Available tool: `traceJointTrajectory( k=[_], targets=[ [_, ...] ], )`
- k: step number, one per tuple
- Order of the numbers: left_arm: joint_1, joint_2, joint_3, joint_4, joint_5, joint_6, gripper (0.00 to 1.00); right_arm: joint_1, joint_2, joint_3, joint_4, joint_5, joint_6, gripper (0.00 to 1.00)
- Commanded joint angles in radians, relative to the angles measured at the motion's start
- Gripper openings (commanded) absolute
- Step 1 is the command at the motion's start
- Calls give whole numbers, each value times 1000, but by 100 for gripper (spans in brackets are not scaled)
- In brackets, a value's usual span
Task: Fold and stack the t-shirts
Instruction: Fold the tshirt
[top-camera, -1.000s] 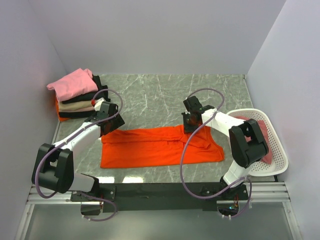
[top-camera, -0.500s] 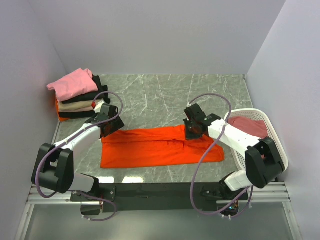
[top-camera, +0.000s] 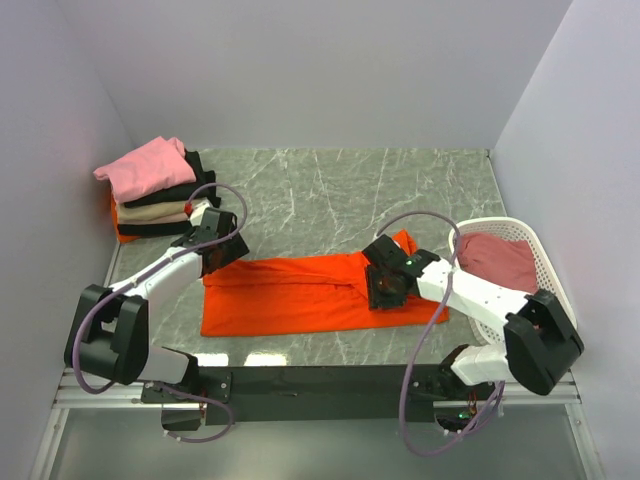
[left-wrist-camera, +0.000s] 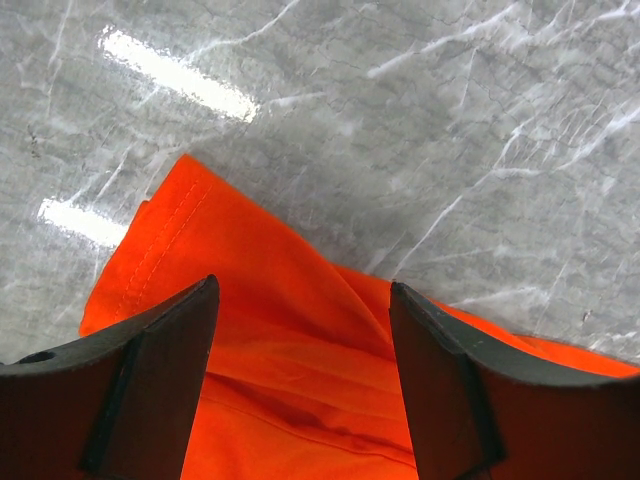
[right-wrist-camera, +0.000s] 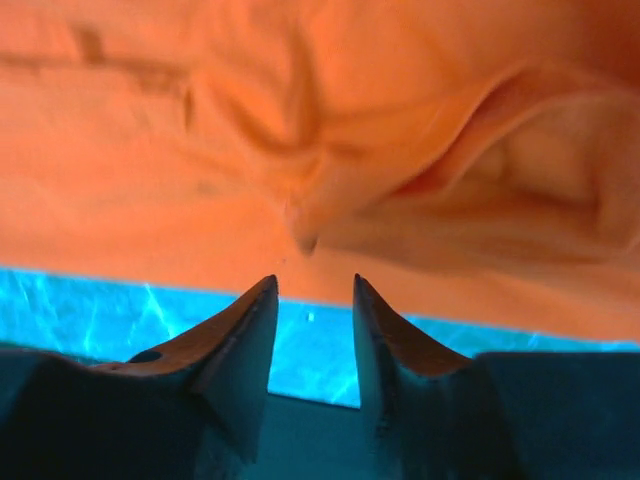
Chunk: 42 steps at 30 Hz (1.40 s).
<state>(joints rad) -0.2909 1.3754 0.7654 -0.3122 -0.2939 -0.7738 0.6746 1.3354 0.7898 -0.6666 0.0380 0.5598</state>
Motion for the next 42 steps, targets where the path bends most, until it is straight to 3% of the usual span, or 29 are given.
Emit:
traceJointTrajectory(
  k=[1,6,13,30,42],
  targets=[
    [-5,24,5,42,-17,18,74,32,-90,-3,-53,23,43,45],
    [-10,74,6,82,-39,25,74,34,-104,64,-27,56,22,49],
    [-19,94,-14,90,-31,22,74,34,51,195,50,22,-27,49],
    [-56,-213,-222,10,32,-59,74,31,441,515,154,-21,-120,49],
    [-56,-279,-204,-44,29,-55,74,52,562,534,199,-35,-104,49]
  ],
)
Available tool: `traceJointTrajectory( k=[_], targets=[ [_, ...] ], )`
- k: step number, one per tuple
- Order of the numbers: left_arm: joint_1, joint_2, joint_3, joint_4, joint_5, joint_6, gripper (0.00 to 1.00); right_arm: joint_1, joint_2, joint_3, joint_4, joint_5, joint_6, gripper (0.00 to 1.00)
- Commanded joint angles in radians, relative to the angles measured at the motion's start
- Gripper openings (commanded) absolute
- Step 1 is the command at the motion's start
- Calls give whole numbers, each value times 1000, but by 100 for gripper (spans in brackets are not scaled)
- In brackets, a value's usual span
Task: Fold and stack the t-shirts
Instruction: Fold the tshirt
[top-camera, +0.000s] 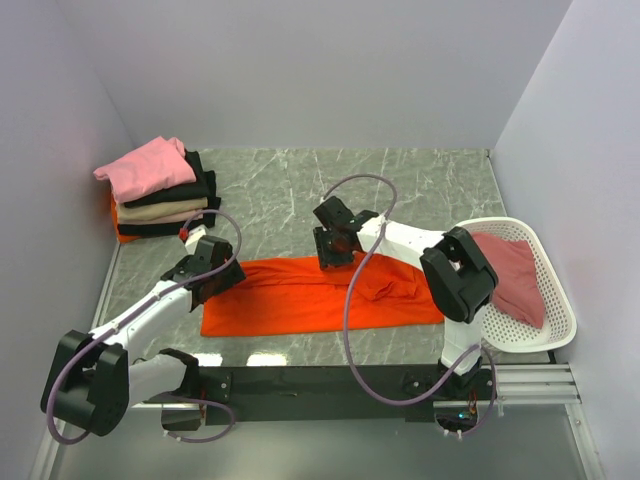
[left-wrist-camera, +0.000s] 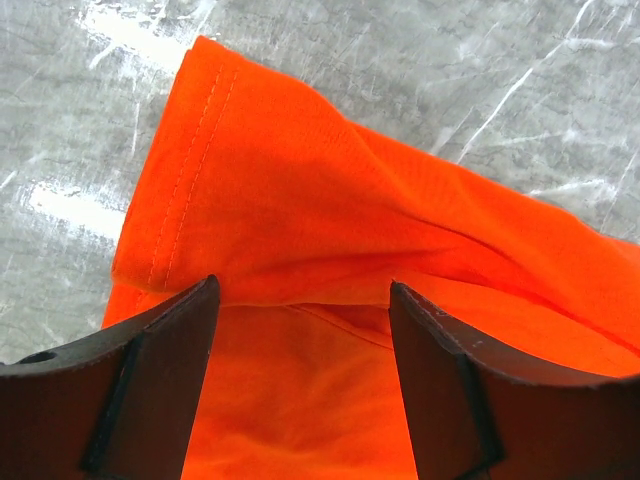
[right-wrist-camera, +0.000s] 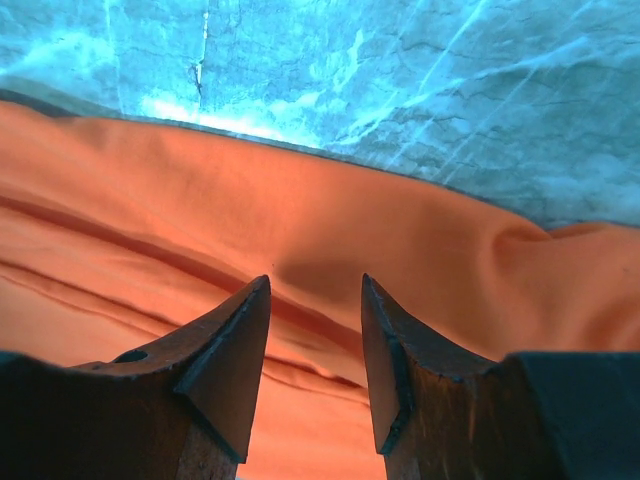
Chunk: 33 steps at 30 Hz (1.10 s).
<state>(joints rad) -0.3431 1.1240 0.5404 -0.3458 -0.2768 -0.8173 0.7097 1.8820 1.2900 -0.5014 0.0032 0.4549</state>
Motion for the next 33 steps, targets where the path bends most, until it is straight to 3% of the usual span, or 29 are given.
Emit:
traceJointTrajectory(
  k=[1,11,33],
  targets=[
    [-4,-24,27,-9,11,-8,74,23,20,34,34,3,2,49],
    [-4,5,53,-5,-4,9,75,88,8,-24,35,26,22,48],
    [-7,155,151,110,8,4,74,139,-230,-189,1,119,60,47]
  ],
)
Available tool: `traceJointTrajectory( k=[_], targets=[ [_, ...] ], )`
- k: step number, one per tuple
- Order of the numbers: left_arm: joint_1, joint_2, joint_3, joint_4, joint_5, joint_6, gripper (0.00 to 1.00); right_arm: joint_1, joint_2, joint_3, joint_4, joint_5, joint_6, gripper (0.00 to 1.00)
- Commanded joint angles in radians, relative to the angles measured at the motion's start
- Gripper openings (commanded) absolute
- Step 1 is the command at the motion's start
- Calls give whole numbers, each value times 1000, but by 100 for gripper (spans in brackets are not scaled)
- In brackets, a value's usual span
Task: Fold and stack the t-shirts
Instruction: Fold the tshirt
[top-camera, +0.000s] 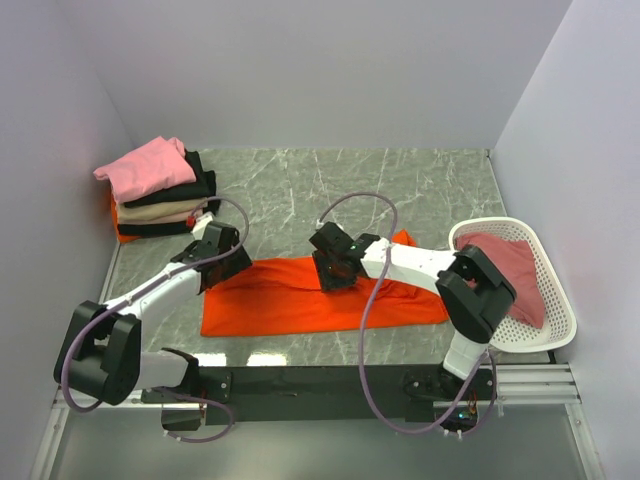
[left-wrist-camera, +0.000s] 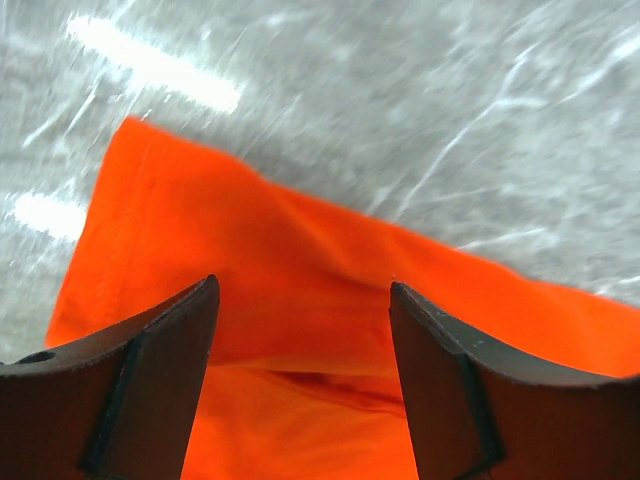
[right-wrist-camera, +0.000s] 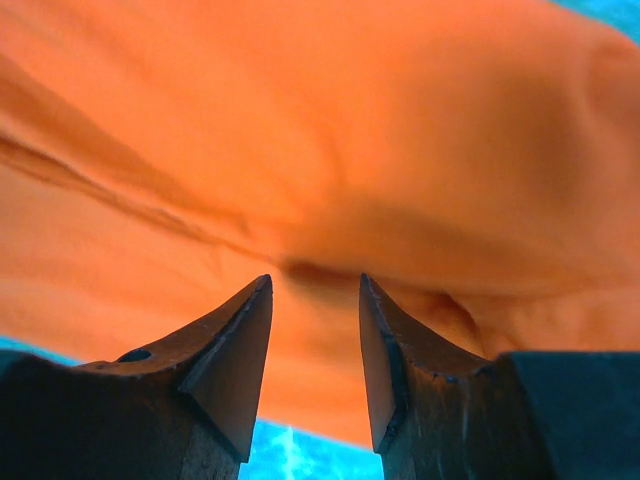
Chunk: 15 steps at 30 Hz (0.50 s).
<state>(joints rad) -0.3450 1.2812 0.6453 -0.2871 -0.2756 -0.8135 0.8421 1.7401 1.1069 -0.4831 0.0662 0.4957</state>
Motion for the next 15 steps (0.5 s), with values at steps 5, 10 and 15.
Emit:
traceJointTrajectory(
  k=[5,10,15],
  targets=[
    [-23,23,45,110,41,-9,74,-78,-148,4,-60,104,0,48],
    [-52,72,8,178,84,-22,74,-242,-185,-2,-61,96,-55,48],
    [-54,101,-56,210,70,-44,74,-415,-182,39,-63,87,-112,49]
  ],
)
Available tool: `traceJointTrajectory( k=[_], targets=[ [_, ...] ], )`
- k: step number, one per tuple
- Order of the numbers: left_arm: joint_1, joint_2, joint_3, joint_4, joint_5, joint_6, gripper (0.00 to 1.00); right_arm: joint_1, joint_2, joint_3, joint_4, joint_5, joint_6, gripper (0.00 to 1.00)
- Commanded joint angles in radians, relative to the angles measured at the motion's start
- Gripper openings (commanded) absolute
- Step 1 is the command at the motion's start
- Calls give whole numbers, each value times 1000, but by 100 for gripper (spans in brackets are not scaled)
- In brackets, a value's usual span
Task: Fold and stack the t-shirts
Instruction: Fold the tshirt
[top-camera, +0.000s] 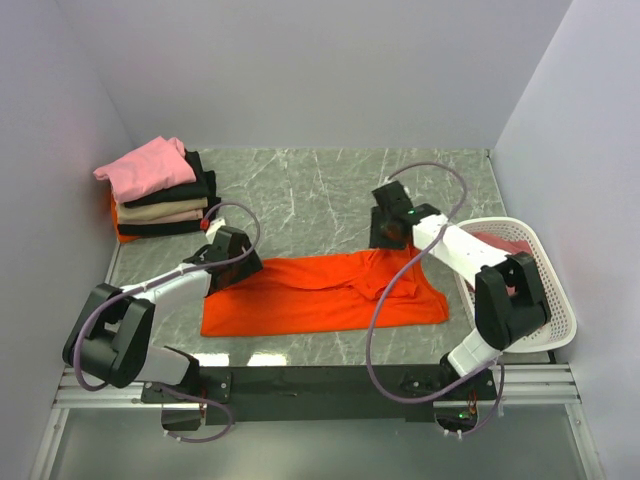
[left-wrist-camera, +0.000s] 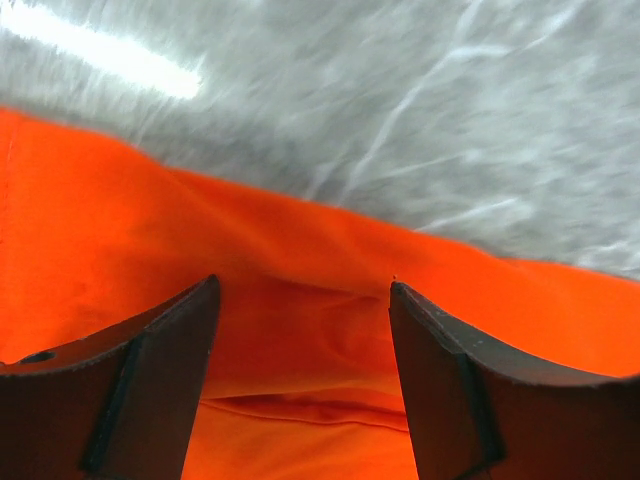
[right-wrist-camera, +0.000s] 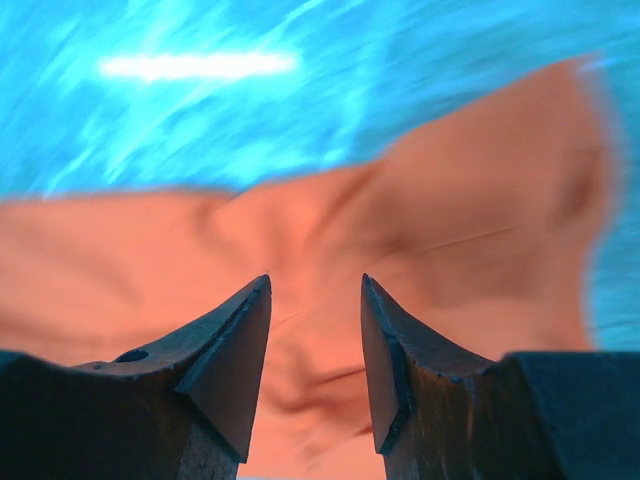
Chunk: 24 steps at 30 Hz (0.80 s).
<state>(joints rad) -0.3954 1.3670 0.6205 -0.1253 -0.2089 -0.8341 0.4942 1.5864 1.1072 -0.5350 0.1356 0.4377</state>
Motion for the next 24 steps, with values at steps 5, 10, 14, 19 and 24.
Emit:
traceJointTrajectory(
  k=[5,10,14,19,24],
  targets=[
    [-2,38,-70,41,-27,-37,75,-167,38,114,-11,25,-102,49],
    [-2,26,-87,35,-30,-59,76,-246,113,177,-10,18,-129,48],
    [-2,15,-74,-8,-52,-66,76,-282,155,198,-14,32,-140,48],
    [-2,-9,-71,-30,-66,-71,77,-315,194,191,-5,13,-151,48],
    [-2,-17,-70,-39,-66,-69,78,-316,233,191,10,-33,-146,48]
  ],
)
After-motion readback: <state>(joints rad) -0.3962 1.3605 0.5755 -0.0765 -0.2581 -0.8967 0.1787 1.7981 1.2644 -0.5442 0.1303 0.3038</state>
